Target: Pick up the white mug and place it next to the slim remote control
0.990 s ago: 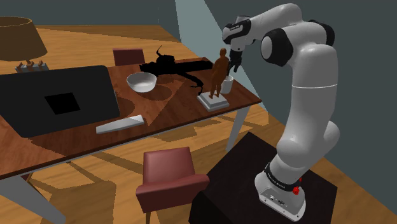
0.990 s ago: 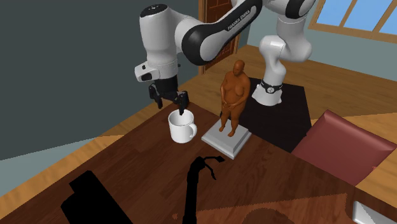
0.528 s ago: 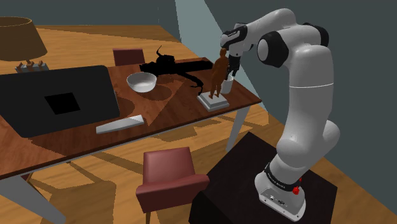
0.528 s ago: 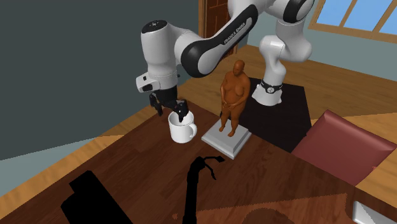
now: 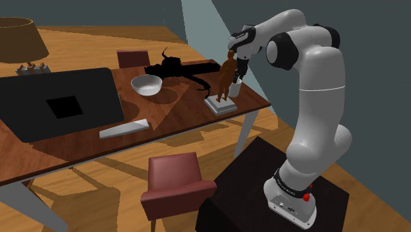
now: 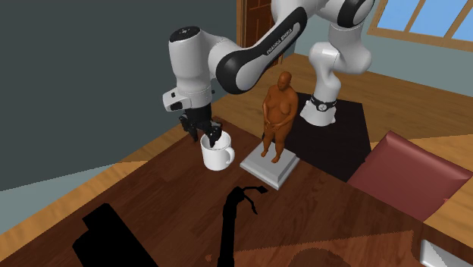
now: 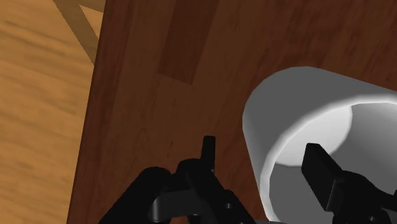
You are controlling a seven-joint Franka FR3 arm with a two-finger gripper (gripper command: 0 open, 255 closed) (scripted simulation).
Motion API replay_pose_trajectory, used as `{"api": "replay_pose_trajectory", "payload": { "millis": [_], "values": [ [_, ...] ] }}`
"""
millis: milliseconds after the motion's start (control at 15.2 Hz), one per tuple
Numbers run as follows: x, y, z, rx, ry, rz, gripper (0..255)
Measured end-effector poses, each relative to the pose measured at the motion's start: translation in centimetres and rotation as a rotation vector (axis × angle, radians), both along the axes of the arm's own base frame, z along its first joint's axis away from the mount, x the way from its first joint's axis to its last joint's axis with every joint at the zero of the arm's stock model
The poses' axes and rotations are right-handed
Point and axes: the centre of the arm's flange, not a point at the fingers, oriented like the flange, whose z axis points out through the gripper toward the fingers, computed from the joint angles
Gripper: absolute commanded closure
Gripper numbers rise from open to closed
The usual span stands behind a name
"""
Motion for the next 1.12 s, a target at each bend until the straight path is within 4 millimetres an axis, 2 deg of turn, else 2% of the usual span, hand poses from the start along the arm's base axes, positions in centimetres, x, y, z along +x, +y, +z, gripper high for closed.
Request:
{"api": "replay_pose_trajectory", "payload": {
  "millis": [660, 1122],
  "values": [
    [0.0, 0.0, 0.2, 0.000, 0.000, 0.000, 255],
    [0.1, 0.0, 3.6, 0.000, 0.000, 0.000, 255]
  ]
}}
